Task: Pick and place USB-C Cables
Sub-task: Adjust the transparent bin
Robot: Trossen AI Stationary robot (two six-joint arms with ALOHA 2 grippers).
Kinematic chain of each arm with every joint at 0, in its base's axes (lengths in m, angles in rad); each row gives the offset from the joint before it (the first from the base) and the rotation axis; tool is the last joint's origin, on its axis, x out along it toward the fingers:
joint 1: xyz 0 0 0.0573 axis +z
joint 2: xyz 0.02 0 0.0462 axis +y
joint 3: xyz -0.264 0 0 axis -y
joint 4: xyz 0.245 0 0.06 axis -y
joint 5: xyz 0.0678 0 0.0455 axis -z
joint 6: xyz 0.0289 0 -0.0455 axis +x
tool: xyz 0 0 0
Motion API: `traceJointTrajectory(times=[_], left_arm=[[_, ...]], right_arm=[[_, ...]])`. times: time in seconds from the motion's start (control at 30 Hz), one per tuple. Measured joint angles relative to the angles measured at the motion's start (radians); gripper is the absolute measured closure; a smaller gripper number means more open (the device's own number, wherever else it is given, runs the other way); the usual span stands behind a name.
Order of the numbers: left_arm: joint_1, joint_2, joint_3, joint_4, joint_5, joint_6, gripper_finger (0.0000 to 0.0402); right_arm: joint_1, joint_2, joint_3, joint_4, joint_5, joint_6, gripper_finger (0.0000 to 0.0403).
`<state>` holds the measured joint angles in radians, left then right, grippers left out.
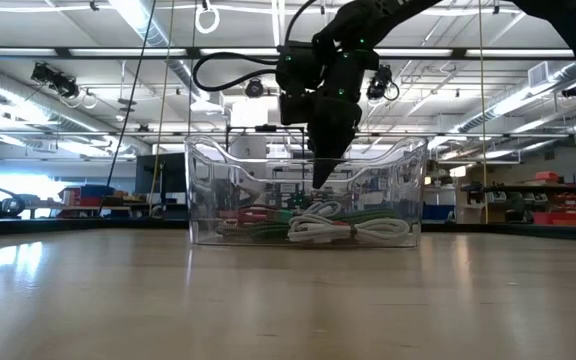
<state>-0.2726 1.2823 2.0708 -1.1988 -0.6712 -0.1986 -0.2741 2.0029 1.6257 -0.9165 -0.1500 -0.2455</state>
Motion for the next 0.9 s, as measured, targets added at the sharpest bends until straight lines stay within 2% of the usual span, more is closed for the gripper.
traceJointTrajectory(times=[0.9], left_arm=[[0.0, 0.0, 0.0, -0.004, 0.0, 0.0, 0.0189]], right_arm=[[0.032, -0.012, -0.002, -0.002, 0.002, -0.022, 0.0379]])
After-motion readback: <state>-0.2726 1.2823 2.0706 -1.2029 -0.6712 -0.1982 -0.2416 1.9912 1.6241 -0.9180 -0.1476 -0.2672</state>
